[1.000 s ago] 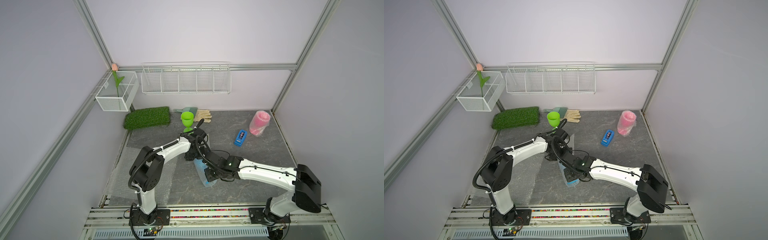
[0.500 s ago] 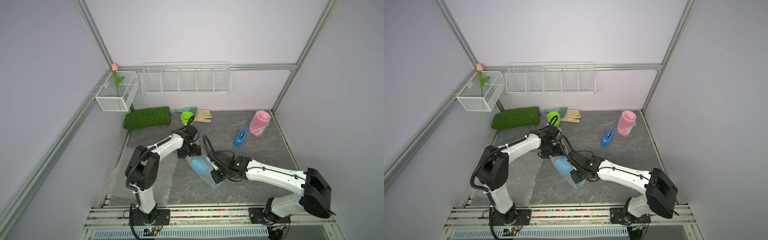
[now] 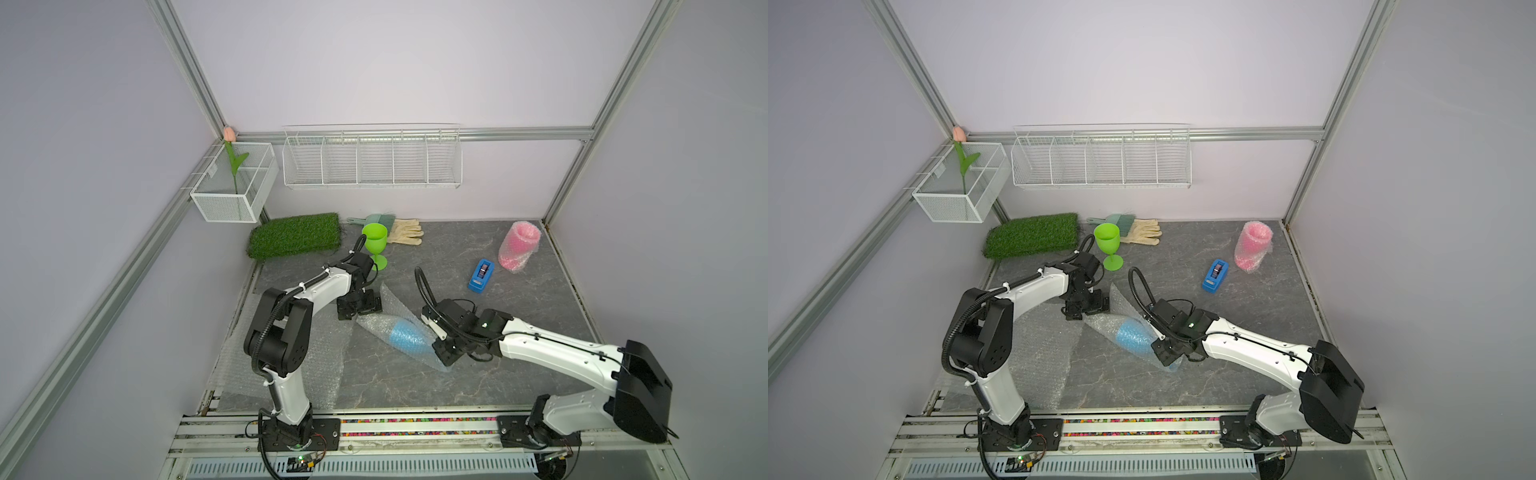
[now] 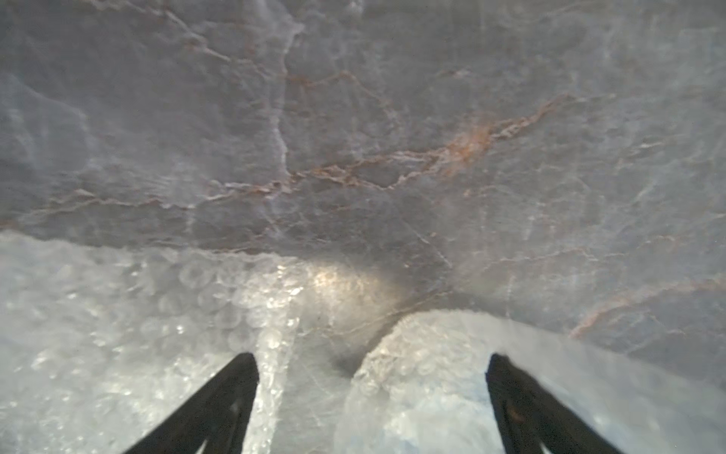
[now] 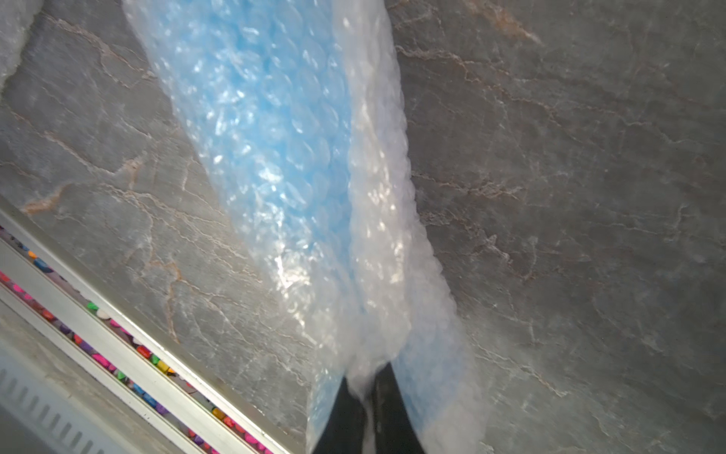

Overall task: Wrap wine glasses in bubble wrap
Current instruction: Adjust the bubble wrap at the center of the board.

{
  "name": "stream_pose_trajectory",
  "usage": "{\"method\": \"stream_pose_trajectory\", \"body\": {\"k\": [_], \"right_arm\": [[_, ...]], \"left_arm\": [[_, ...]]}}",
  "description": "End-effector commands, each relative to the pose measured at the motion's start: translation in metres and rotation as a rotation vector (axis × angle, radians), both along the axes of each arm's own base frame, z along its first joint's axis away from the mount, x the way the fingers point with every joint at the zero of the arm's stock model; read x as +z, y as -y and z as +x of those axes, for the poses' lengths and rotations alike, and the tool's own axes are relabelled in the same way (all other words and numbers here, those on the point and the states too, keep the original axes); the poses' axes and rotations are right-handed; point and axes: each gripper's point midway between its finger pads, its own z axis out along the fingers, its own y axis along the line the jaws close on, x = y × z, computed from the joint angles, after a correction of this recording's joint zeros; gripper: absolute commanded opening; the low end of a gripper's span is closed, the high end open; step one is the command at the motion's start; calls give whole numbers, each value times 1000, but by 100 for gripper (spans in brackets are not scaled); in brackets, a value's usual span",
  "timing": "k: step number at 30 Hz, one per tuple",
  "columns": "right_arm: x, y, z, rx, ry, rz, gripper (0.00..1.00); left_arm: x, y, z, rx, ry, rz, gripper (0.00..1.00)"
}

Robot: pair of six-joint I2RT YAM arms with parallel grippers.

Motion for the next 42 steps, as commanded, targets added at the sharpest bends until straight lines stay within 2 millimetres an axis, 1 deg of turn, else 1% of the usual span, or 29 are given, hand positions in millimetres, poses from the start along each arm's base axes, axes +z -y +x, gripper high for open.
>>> {"method": "stream_pose_trajectory", "body": {"k": [1,2,3,5,7,9,11,13,15,17,19,22,23,25,26,27,28,31,34,35,37,39,40,42], "right_arm": [[3,9,2,136,56,-47,7],[2,7,1,187,58,-48,7],[2,8,1,227,72,-59,7],[0,11,2,307,86,-77,7],[-1,12,-1,407,89,-82,7],[-1,11,-6,545,110,-86,7],[0,11,-8,637,139,-96,7],[1,11,-7,684,160,-102,7],[2,7,-10,732,162,-83,7],[3,4,-17,785,152,-52,7],[4,4,-21,821,158,-41,7],[5,10,-22,859,182,-67,7],[7,13,-22,868,192,-79,7],[12,15,-19,876,223,-91,7],[3,21,-23,883,211,-106,7],[4,22,-22,888,222,-110,7],[4,22,-20,887,231,-115,7],[1,26,-18,887,235,-133,7],[-1,28,-17,886,237,-142,7],[-1,28,-17,882,239,-142,7],[-2,28,-16,880,236,-146,7],[-3,28,-16,877,229,-143,7],[-3,28,-16,876,228,-142,7],[-4,28,-14,864,225,-141,7]], "left_arm": [[22,-22,5,-13,61,73,90],[35,-24,8,-24,95,83,87],[48,-25,12,-39,134,81,81],[73,-25,18,-68,212,72,75],[98,-24,20,-87,291,46,64],[120,-21,18,-100,365,2,53],[135,-14,14,-154,418,-55,47],[145,3,7,-256,453,-145,37],[152,19,-2,-363,473,-234,34],[157,32,-10,-453,472,-299,30],[160,41,-19,-543,484,-319,41],[162,58,-40,-772,552,-291,51],[163,65,-49,-862,583,-264,57],[162,73,-60,-979,624,-236,69],[161,78,-66,-1032,637,-248,74],[159,81,-72,-1084,640,-271,78],[158,84,-78,-1127,635,-293,80],[148,83,-88,-1212,590,-302,87],[124,75,-96,-1302,507,-261,94],[114,72,-96,-1331,474,-234,96],[104,69,-92,-1374,425,-194,98],[102,74,-90,-1425,404,-205,99],[103,78,-92,-1447,398,-234,99],[106,85,-105,-1518,371,-326,100]]}}
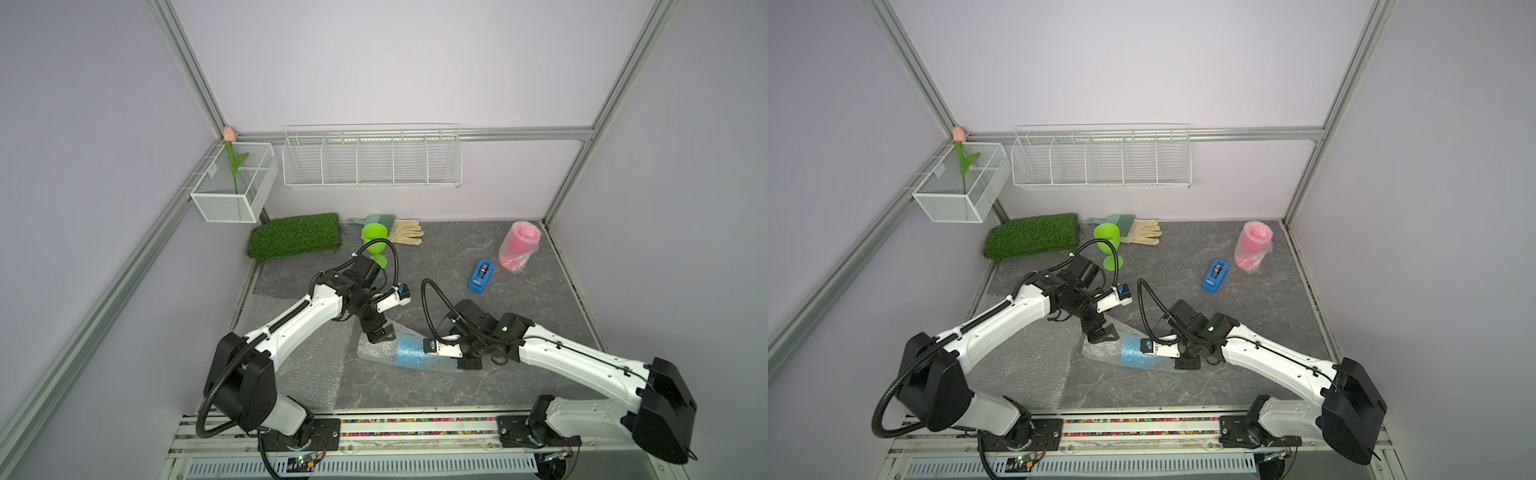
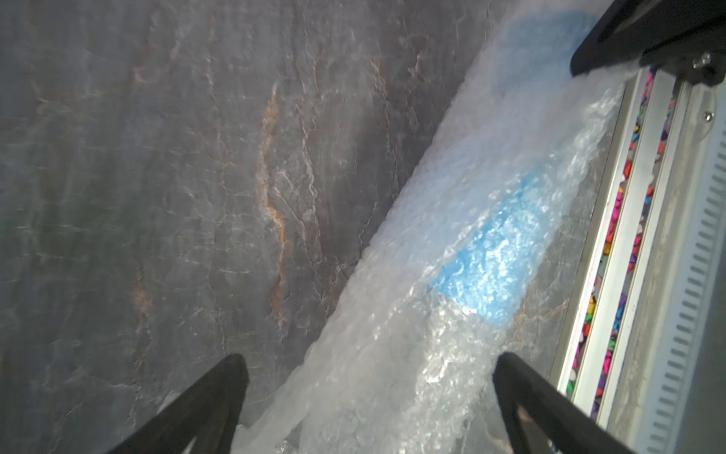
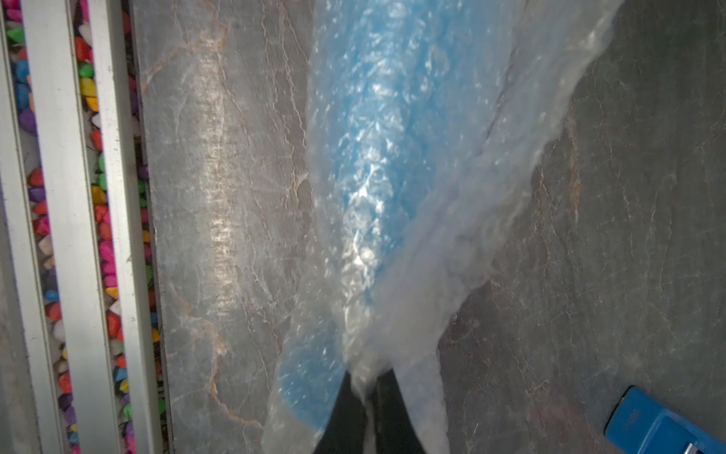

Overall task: Wrap wine glasses in bubble wrap
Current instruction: Adjust the bubble wrap at the center of the board.

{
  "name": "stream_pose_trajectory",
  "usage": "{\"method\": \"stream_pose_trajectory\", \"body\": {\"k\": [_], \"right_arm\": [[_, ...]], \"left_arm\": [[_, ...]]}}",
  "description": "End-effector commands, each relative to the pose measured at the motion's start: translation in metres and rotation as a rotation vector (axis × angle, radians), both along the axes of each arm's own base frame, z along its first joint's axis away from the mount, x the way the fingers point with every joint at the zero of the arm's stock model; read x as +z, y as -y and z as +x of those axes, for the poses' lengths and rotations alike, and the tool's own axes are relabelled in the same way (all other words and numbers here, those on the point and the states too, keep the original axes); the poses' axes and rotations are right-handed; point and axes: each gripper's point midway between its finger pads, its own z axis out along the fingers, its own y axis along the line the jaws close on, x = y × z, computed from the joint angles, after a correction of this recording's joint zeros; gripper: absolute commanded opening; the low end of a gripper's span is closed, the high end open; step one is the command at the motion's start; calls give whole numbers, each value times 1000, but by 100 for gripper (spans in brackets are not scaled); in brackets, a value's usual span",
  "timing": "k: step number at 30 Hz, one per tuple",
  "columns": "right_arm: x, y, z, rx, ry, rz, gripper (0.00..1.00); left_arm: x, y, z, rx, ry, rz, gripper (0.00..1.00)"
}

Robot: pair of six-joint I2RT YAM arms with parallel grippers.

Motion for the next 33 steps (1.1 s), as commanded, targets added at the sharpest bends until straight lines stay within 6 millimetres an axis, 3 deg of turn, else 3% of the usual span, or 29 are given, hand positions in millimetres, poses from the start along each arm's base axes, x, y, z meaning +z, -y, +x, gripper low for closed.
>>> {"method": "stream_pose_trajectory", "body": {"k": [1,9,15,24,33], "right_arm": [[-5,5,2,-6,-1,-9,7],[7,5,17,-114,-65,67,7],[13,4,23,-156,-132,95,7],[9,4,20,-164,-171,94,7],[9,5,21,-169,-188,92,7]], "left_arm": [[16,9,-22,-201,-38,-58,100],[-3,7,-48,-274,-105,-73,95],[-23,11,-51,-294,-49,-17,85],[-34,12,-35,-267,11,31,59],[-41,7,-24,-259,76,77,62]]}}
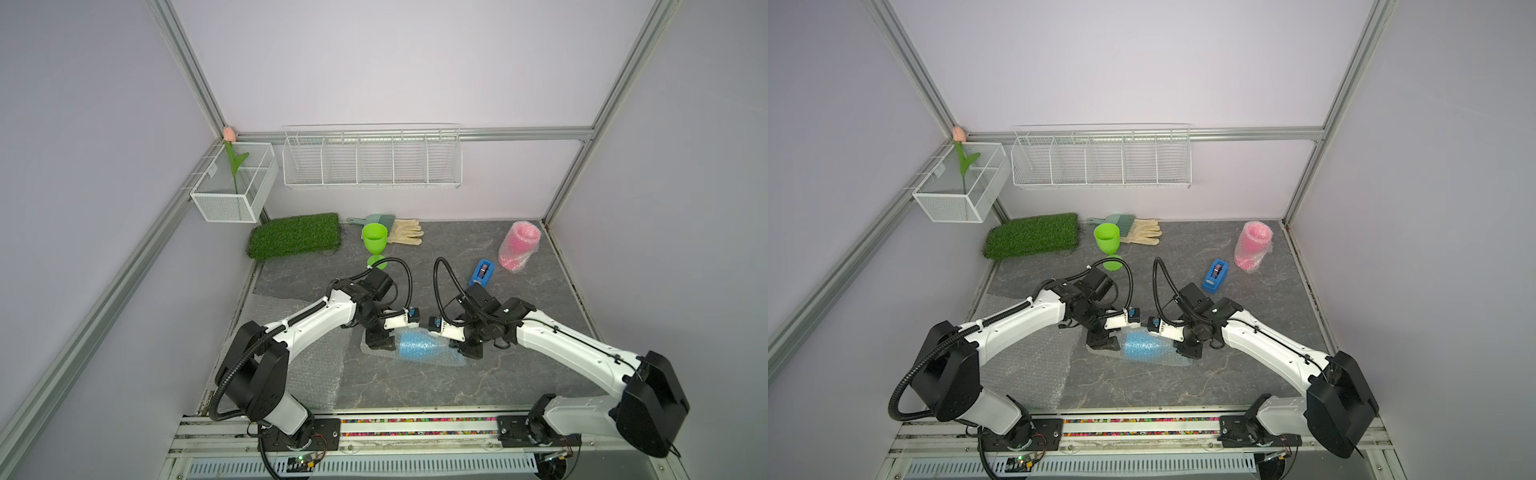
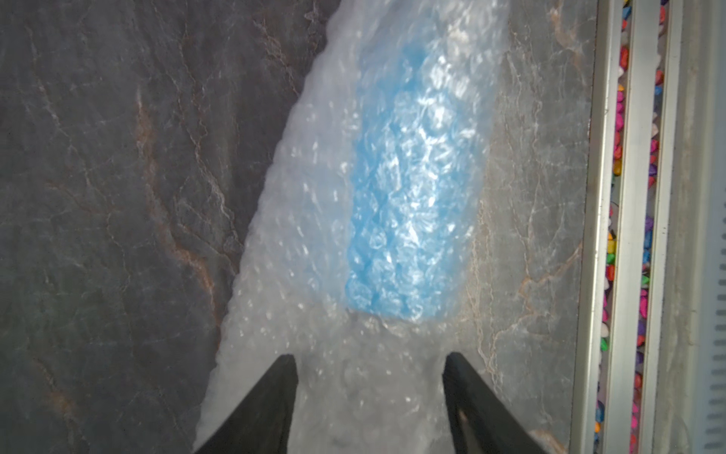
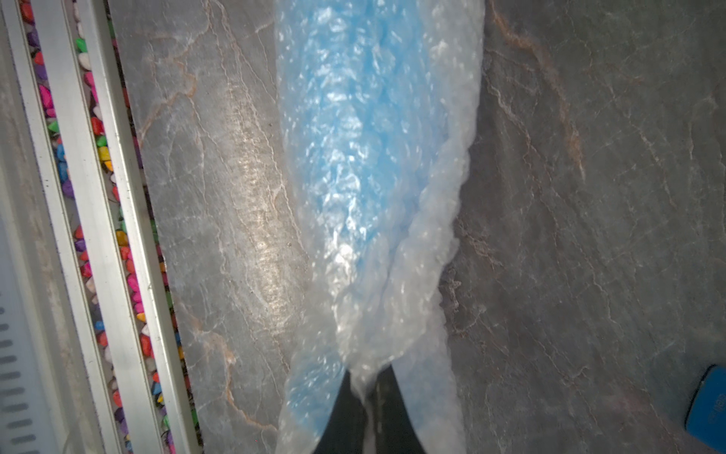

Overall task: Wrap wine glasses in bubble wrap
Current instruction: Adjust the bubble wrap at the center of the board.

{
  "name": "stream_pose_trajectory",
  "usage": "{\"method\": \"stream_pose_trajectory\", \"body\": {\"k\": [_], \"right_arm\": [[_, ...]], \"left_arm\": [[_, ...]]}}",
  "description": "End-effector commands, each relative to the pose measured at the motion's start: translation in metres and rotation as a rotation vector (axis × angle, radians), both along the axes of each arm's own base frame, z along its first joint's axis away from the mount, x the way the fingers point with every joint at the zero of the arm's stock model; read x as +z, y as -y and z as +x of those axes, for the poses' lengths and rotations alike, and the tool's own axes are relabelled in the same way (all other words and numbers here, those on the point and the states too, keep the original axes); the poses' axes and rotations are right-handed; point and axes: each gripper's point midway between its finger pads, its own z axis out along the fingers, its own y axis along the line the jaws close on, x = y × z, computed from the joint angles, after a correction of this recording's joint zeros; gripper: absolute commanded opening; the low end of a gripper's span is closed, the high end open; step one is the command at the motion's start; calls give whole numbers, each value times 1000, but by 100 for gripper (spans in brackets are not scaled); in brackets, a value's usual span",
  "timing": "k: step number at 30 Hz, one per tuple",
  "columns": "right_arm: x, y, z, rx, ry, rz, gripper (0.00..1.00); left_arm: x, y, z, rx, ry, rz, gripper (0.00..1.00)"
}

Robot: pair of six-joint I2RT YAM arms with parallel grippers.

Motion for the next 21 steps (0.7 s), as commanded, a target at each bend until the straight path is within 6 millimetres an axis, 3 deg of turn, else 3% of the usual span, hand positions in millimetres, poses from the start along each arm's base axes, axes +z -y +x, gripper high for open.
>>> {"method": "stream_pose_trajectory", "body": {"k": [1,6,11,18,21], "right_arm": [[5,-2,-1,0,-27,19,7],[5,-2,-2,-1,-33,18,7],[5,-2,0,-12,-31,16,7],[7,-7,6,-38,-21,40,7],[7,-12,7,-37,-34,54,12]], "left_arm": [[-6,-2,1,-24,23,20,62],[-5,1,-1,-41,-9,20,43],[2,0,-2,-42,-21,31,8],[13,-17,-11,58,-6,64,3],[9,-22,-17,88,-18,80,3]]}}
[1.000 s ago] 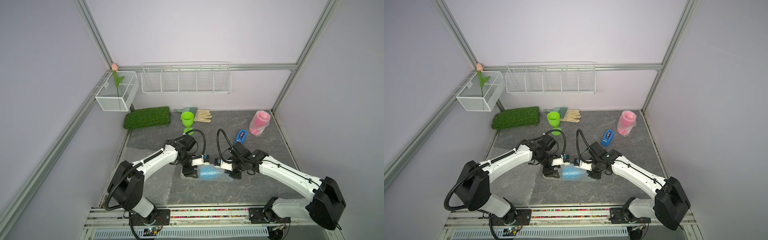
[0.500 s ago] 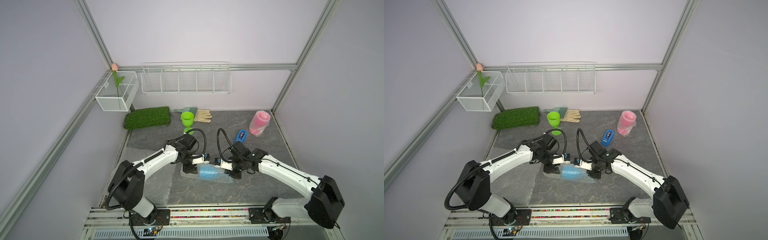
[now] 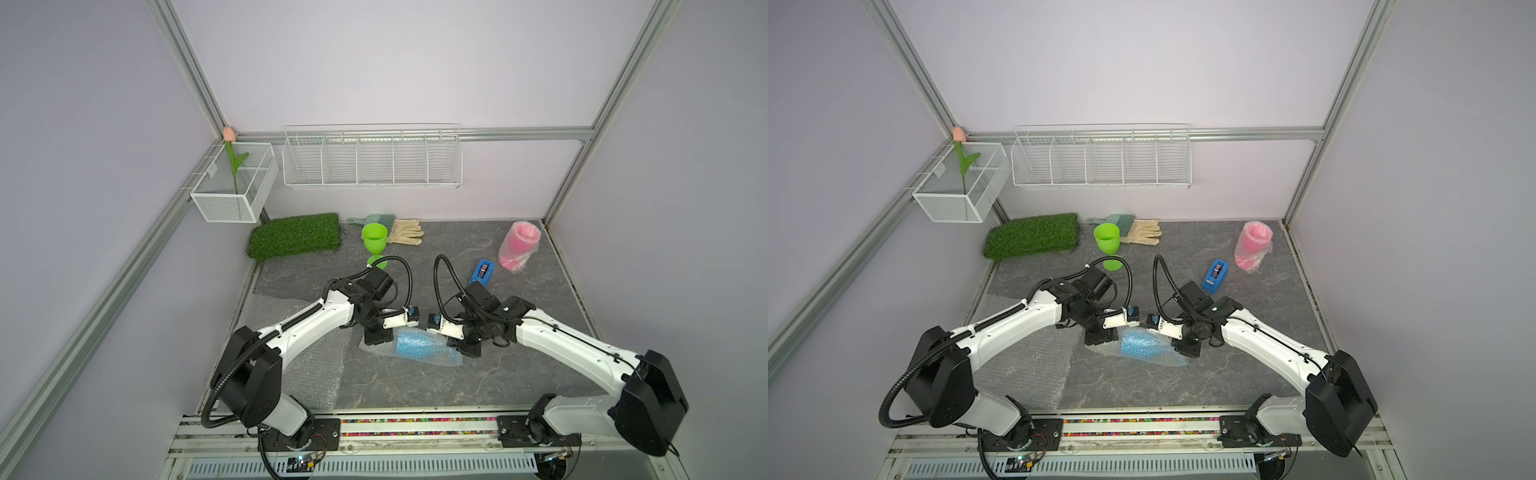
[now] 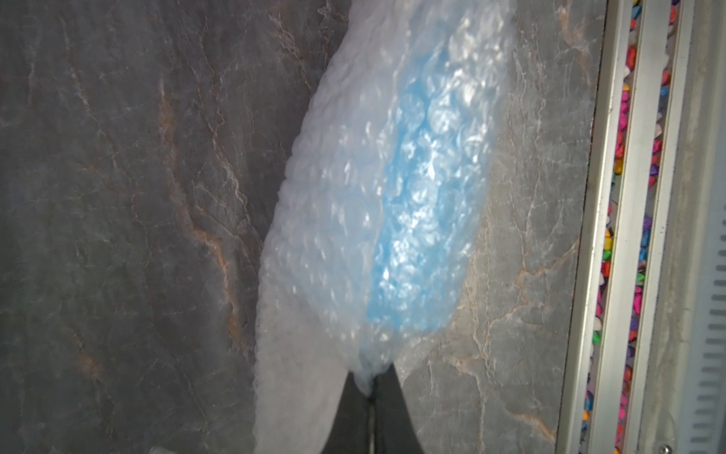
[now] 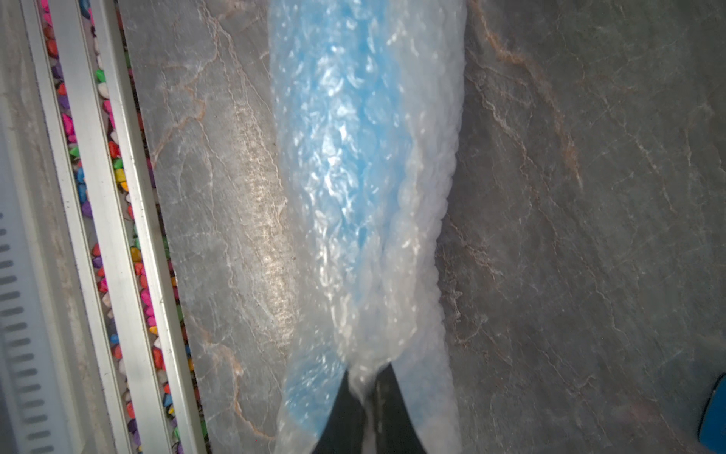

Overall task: Wrap wine glasses in bubble wrap
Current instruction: Adjust the bubble wrap at the center of the board.

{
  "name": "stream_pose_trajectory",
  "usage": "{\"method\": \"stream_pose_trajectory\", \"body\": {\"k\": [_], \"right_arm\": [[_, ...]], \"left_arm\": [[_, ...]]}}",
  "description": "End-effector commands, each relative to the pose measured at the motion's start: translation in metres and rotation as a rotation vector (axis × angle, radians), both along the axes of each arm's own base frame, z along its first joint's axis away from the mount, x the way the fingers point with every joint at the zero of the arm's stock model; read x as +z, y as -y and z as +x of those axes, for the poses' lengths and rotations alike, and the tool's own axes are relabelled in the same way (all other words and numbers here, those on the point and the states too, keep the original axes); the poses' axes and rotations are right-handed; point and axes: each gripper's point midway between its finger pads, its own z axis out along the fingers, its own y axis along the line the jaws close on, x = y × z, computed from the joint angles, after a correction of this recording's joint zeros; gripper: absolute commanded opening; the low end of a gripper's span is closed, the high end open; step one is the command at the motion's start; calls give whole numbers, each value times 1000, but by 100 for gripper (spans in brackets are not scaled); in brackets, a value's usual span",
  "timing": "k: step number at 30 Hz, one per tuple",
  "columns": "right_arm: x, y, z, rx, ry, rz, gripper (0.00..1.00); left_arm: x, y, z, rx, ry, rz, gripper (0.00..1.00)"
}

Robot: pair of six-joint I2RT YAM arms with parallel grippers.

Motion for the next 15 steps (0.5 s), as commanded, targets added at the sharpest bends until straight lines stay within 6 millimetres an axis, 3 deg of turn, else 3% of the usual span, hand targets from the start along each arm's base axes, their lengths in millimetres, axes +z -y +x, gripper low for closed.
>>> {"method": "stream_pose_trajectory", "body": {"k": [1,5,7,10,12,15], "right_arm": [[4,-6,4,-15,-20,22,15],[11,-7,0,-46,-53,38,27],[23,-4,-2,-81,-48,64,39],[45,1,5,-172,-17,155,48],[61,8,19,-273,24,231,52],[84,28,63,-545,121,354,56]], "left_arm": [[-9,-15,-14,46,-38,65,3],[-15,-15,-18,58,-53,82,2],[-17,-16,-19,60,-50,82,2],[-16,-16,-17,60,-35,72,1],[-16,-16,-18,58,-29,65,2],[-15,-15,-17,55,-26,63,1]]}}
